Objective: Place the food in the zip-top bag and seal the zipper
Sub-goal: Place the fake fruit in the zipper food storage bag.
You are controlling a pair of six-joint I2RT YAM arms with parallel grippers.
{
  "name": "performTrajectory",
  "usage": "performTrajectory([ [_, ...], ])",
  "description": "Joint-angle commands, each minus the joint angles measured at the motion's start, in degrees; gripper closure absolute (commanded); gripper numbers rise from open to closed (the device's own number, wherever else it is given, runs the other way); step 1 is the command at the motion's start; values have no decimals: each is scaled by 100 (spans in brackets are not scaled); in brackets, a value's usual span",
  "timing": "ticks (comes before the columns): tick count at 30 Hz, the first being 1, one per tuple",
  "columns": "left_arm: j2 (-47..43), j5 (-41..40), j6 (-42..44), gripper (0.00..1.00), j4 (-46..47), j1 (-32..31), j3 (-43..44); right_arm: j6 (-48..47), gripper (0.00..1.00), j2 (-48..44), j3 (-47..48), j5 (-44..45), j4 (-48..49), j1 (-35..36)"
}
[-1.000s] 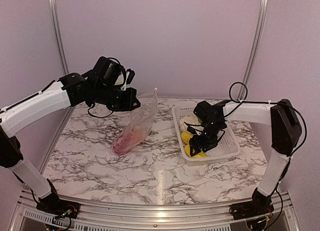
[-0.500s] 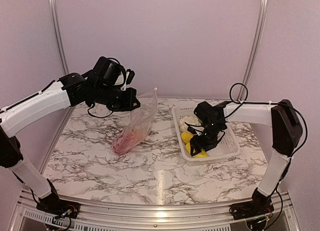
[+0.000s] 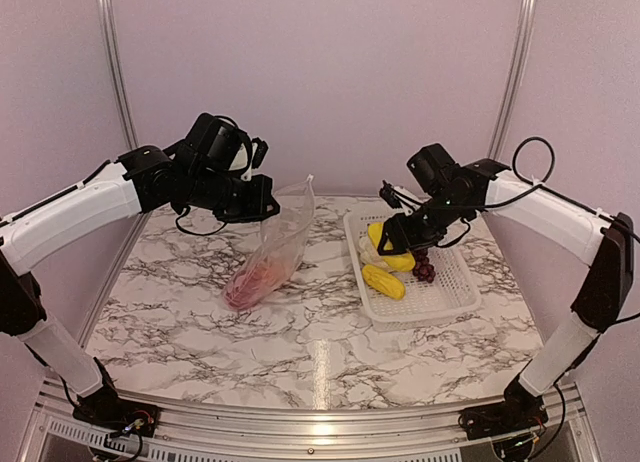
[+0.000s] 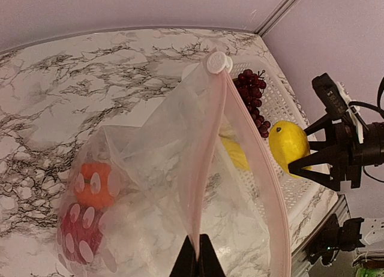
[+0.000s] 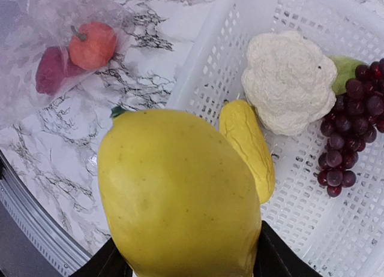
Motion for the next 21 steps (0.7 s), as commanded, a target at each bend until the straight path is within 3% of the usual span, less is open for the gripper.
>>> performTrajectory([
  [1, 74, -87, -28, 100, -56, -1, 129, 291, 44, -470, 496, -419, 677, 50],
  [12, 54, -138, -2, 100, -19, -2, 106, 1351, 48, -257, 1417, -1170, 2445, 433],
  [21, 29, -121, 0, 100, -6, -2, 119, 2369, 48, -151, 788, -1686, 4717, 795],
])
